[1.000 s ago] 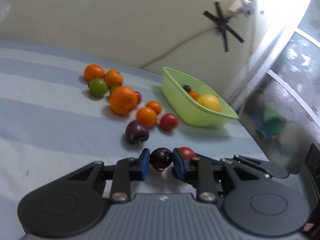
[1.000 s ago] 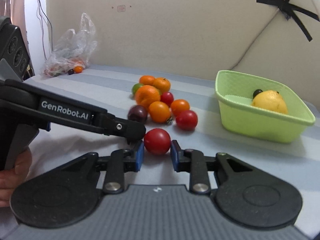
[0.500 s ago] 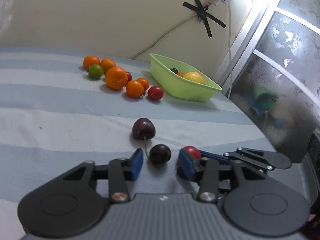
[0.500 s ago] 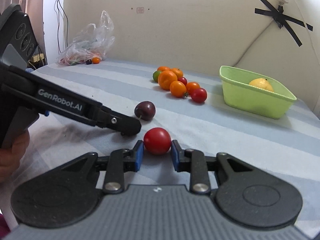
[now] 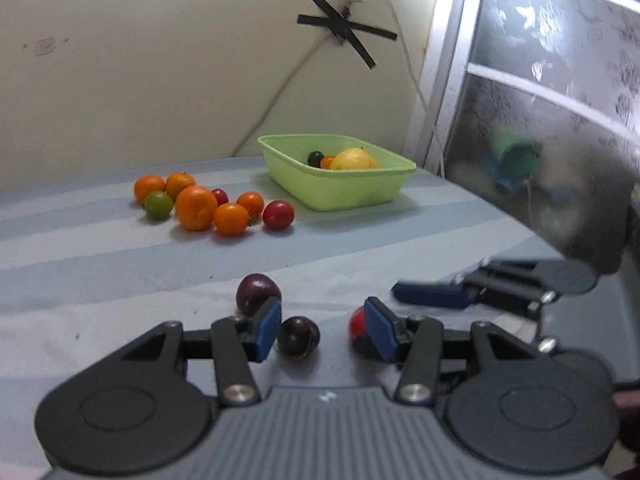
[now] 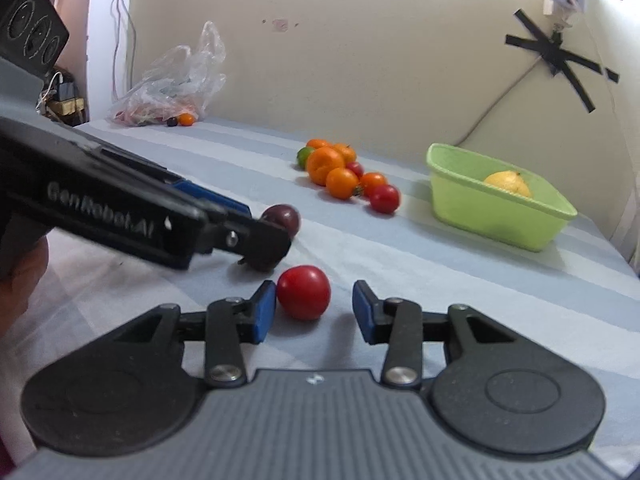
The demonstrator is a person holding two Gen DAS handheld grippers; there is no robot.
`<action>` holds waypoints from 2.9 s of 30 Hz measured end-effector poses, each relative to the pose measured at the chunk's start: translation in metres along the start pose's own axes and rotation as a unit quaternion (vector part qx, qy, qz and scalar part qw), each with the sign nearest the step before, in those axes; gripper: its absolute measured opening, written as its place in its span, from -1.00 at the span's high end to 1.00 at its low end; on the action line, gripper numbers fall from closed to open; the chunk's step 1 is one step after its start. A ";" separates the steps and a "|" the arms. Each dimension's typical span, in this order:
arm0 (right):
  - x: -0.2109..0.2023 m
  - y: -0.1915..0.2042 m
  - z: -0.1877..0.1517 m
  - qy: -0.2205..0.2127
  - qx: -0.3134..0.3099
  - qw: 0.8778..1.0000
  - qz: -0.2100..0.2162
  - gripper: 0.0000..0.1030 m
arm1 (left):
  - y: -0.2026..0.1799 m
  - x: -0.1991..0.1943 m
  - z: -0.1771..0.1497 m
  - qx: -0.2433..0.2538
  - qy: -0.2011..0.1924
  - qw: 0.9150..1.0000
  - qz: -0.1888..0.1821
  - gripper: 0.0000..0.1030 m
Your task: Organize fruits
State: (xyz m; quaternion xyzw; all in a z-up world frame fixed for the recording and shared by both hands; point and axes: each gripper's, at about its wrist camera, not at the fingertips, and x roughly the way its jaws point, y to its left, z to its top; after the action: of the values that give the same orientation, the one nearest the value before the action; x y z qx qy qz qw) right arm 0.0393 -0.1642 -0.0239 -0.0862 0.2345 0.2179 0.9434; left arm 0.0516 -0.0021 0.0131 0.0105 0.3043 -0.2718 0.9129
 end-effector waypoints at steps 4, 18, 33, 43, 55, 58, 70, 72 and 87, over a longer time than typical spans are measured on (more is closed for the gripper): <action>-0.002 -0.006 0.000 0.000 0.010 1.000 -0.001 0.04 | 0.010 0.009 0.002 -0.017 0.013 1.000 -0.018 0.09; -0.008 -0.009 -0.006 -0.005 0.018 1.000 0.001 0.00 | 0.007 0.017 -0.001 0.029 0.048 0.998 -0.007 0.09; -0.005 -0.004 -0.007 -0.005 -0.005 1.000 -0.001 0.01 | 0.017 0.007 0.021 -0.002 0.021 1.000 -0.011 0.29; -0.011 -0.008 -0.003 -0.023 0.005 1.000 0.009 0.01 | 0.055 0.014 0.031 -0.098 0.028 0.995 -0.004 0.17; 0.020 0.012 0.031 -0.002 -0.034 0.997 0.068 0.08 | 0.068 0.039 0.028 -0.126 0.054 0.990 -0.027 0.42; 0.024 0.007 0.036 0.005 -0.016 0.996 0.086 0.14 | 0.080 0.027 0.024 -0.143 0.042 0.989 -0.016 0.43; 0.052 -0.002 0.042 0.073 0.038 0.991 0.110 0.15 | 0.106 -0.002 0.008 -0.185 0.026 0.982 -0.017 0.43; 0.053 -0.004 0.041 0.083 0.049 0.988 0.121 0.47 | 0.106 -0.001 0.007 -0.187 0.024 0.982 -0.017 0.42; 0.032 -0.083 0.058 -0.031 0.107 0.994 0.008 0.48 | 0.072 0.059 0.115 -0.164 -0.014 0.981 -0.100 0.47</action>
State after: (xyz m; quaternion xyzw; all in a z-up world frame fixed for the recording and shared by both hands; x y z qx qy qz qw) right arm 0.1252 -0.2108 0.0164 0.0235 0.2275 0.2015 0.9524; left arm 0.1904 0.0087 0.0629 -0.1735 0.3316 -0.3081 0.8747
